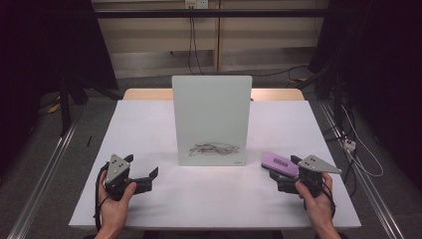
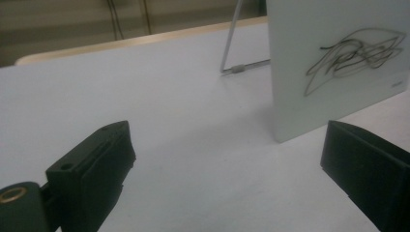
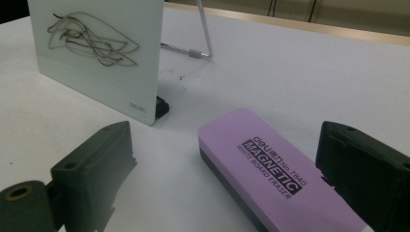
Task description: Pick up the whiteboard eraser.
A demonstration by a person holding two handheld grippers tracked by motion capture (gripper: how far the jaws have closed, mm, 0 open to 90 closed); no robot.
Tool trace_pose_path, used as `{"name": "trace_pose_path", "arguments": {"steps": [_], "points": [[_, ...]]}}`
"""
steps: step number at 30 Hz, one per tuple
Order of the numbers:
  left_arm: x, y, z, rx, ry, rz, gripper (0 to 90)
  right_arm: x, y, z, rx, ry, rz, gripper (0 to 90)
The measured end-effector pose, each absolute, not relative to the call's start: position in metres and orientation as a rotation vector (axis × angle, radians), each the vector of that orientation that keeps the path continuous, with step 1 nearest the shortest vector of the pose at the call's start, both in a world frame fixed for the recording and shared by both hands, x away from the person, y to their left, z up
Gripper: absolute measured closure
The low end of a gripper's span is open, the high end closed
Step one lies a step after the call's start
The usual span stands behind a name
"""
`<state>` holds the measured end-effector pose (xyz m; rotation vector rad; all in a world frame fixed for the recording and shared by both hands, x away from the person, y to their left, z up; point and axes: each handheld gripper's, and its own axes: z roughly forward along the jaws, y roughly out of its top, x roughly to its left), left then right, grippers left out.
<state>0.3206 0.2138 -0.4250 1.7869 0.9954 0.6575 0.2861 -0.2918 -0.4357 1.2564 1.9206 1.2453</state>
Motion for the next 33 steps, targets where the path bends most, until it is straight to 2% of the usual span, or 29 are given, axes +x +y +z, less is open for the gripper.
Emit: {"name": "trace_pose_path", "arguments": {"steps": [4,9,22,27,28,33], "points": [[0.32,0.213,-0.422,1.785,0.951,0.619,3.7,0.286,-0.292,-0.434,1.249,1.935,1.241,6.4],[0.322,0.214,-0.424,1.784,0.99,0.607,3.8,0.288,-0.293,-0.43,1.221,1.975,1.228,4.7],[0.323,0.216,-0.427,1.813,1.021,0.597,4.2,0.295,-0.313,-0.422,1.272,2.04,1.156,8.5],[0.322,0.212,-0.427,1.828,1.003,0.585,4.2,0.299,-0.316,-0.423,1.282,2.098,1.144,7.5],[0.322,0.212,-0.428,1.828,1.002,0.582,4.2,0.304,-0.317,-0.422,1.279,2.119,1.127,4.9],[0.319,0.212,-0.428,1.841,0.992,0.58,4.2,0.312,-0.317,-0.416,1.297,2.171,1.129,5.7]]}}
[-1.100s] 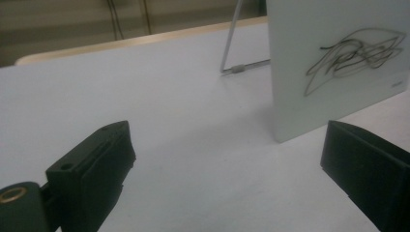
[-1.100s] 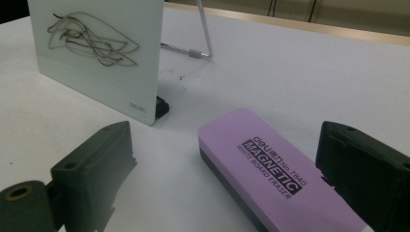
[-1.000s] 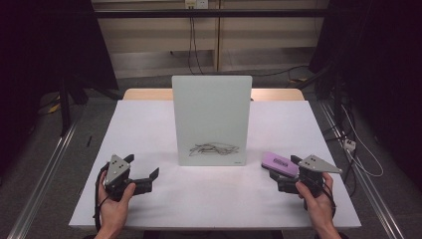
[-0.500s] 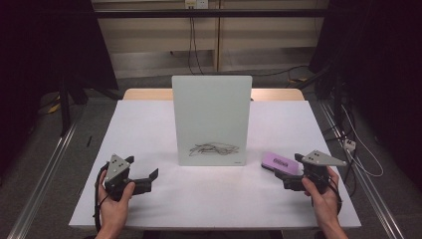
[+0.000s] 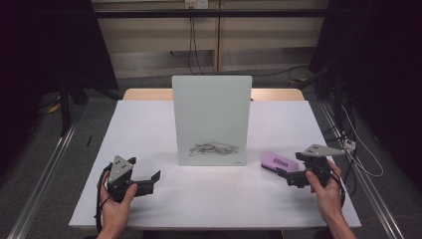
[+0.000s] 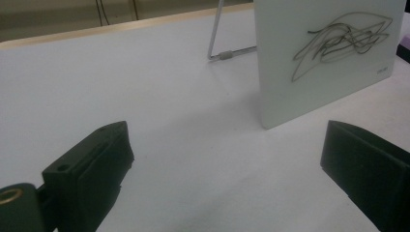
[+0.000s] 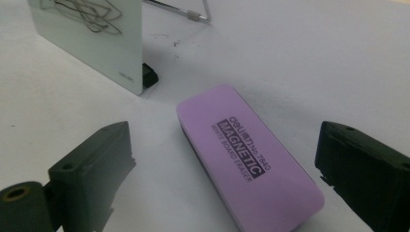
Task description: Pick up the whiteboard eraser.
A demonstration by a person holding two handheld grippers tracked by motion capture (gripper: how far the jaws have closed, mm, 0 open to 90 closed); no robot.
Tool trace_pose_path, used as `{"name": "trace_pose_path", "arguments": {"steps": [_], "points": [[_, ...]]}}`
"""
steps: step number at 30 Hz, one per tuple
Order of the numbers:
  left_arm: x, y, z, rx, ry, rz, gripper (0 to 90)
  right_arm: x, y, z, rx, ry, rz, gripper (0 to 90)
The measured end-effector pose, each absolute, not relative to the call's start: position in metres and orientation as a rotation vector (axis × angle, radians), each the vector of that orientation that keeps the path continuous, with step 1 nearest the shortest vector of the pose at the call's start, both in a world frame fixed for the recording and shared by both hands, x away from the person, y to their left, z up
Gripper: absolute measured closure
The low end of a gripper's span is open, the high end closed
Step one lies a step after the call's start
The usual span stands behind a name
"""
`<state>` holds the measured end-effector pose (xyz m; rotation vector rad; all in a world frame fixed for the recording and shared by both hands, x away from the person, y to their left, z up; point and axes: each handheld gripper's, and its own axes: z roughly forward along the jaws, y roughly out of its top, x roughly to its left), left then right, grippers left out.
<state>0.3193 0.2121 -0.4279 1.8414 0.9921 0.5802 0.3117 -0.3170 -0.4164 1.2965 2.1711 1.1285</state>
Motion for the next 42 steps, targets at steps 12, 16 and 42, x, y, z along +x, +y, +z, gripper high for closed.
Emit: {"name": "trace_pose_path", "arguments": {"steps": [12,16,42], "points": [[0.319,0.213,-0.427,1.856,0.984,0.58,4.1,0.343,-0.309,-0.401,1.195,2.33,1.073,8.9],[0.318,0.213,-0.426,1.856,0.962,0.577,4.1,0.355,-0.304,-0.402,1.188,2.383,1.045,9.6],[0.315,0.212,-0.426,1.877,0.94,0.564,4.1,0.37,-0.313,-0.419,1.109,2.536,0.872,18.7]]}}
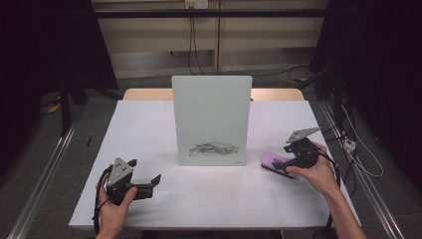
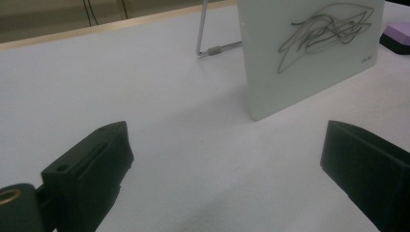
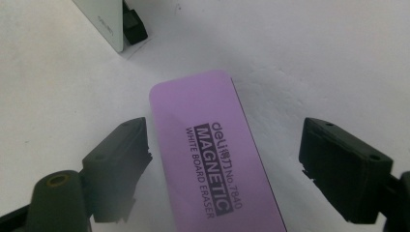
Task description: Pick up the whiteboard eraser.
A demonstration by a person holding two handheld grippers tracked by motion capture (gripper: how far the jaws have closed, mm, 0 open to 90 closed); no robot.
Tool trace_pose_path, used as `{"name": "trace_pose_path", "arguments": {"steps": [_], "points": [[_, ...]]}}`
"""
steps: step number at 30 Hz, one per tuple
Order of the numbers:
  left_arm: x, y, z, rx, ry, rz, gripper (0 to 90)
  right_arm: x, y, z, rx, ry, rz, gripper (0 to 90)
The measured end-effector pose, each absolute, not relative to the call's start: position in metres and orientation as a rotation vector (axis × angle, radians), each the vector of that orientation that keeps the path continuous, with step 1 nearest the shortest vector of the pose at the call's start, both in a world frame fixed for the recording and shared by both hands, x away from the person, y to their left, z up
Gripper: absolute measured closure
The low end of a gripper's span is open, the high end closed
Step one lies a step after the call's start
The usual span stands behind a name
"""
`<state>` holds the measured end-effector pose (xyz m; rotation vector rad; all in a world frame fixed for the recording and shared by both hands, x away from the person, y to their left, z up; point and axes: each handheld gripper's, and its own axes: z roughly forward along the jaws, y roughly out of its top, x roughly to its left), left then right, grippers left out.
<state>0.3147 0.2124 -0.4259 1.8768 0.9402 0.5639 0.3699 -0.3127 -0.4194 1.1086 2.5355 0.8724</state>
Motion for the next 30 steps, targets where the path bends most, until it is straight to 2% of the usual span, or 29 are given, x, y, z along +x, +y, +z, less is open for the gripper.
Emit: {"name": "trace_pose_path", "arguments": {"steps": [17,30], "points": [[0.317,0.211,-0.427,1.889,0.934,0.564,4.0,0.371,-0.305,-0.428,0.983,2.67,0.7,35.6],[0.318,0.211,-0.428,1.893,0.933,0.564,4.1,0.373,-0.297,-0.427,0.958,2.694,0.629,38.9]]}}
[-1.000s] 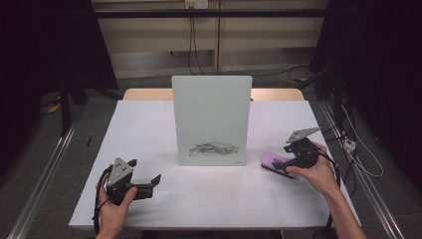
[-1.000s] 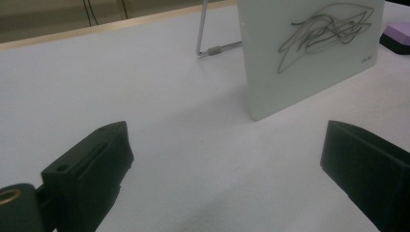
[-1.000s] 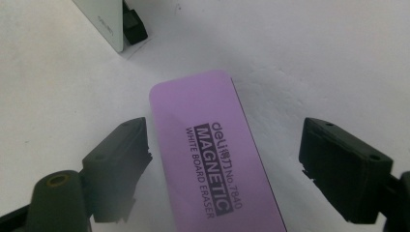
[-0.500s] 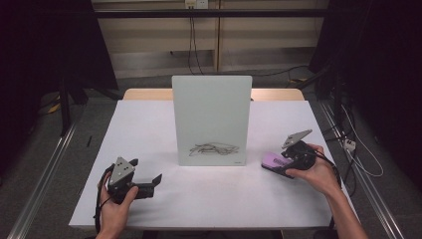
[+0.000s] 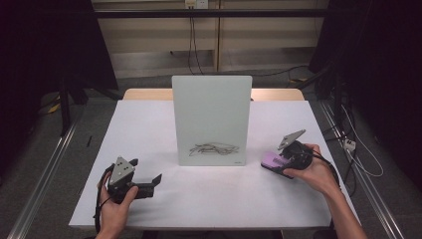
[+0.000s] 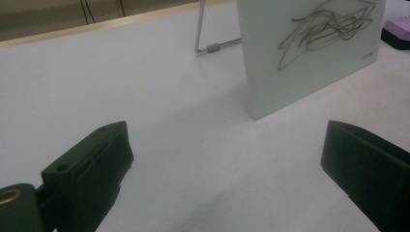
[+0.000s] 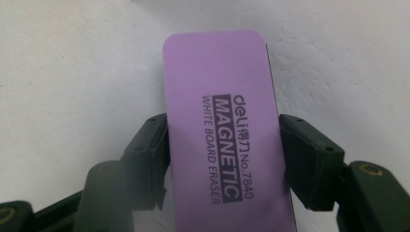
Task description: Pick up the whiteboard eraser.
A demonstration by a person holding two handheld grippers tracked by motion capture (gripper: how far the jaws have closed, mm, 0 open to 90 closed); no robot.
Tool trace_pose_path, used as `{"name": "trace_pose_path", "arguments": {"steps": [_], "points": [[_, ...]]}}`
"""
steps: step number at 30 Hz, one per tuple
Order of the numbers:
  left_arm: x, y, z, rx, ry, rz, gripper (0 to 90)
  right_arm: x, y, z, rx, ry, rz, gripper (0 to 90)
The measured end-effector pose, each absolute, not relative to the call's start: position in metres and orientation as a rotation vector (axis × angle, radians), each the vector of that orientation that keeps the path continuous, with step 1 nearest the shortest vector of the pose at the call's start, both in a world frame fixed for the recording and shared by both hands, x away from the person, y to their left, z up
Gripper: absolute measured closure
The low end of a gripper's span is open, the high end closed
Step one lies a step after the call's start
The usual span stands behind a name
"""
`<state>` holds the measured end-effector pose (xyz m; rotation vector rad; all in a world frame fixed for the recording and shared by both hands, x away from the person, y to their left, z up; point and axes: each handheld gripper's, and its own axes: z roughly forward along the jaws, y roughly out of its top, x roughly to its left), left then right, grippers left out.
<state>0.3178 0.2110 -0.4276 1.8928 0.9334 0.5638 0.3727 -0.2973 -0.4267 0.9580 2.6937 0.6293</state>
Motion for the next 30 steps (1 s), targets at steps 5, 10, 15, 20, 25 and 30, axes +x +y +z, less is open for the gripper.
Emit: {"name": "trace_pose_path", "arguments": {"steps": [5,10,15,20,25,30], "points": [[0.318,0.211,-0.428,1.892,0.936,0.564,4.0,0.373,-0.297,-0.427,0.964,2.697,0.631,39.6],[0.318,0.212,-0.427,1.898,0.933,0.562,4.0,0.373,-0.3,-0.425,0.982,2.675,0.652,40.2],[0.319,0.212,-0.428,1.892,0.937,0.563,4.0,0.37,-0.302,-0.42,0.995,2.645,0.697,40.6],[0.32,0.213,-0.429,1.902,0.94,0.558,4.0,0.367,-0.303,-0.415,1.002,2.607,0.788,40.8],[0.32,0.212,-0.429,1.898,0.945,0.564,4.1,0.365,-0.301,-0.413,0.985,2.578,0.847,40.9],[0.32,0.213,-0.429,1.905,0.941,0.56,4.0,0.362,-0.298,-0.411,0.975,2.557,0.888,41.0]]}}
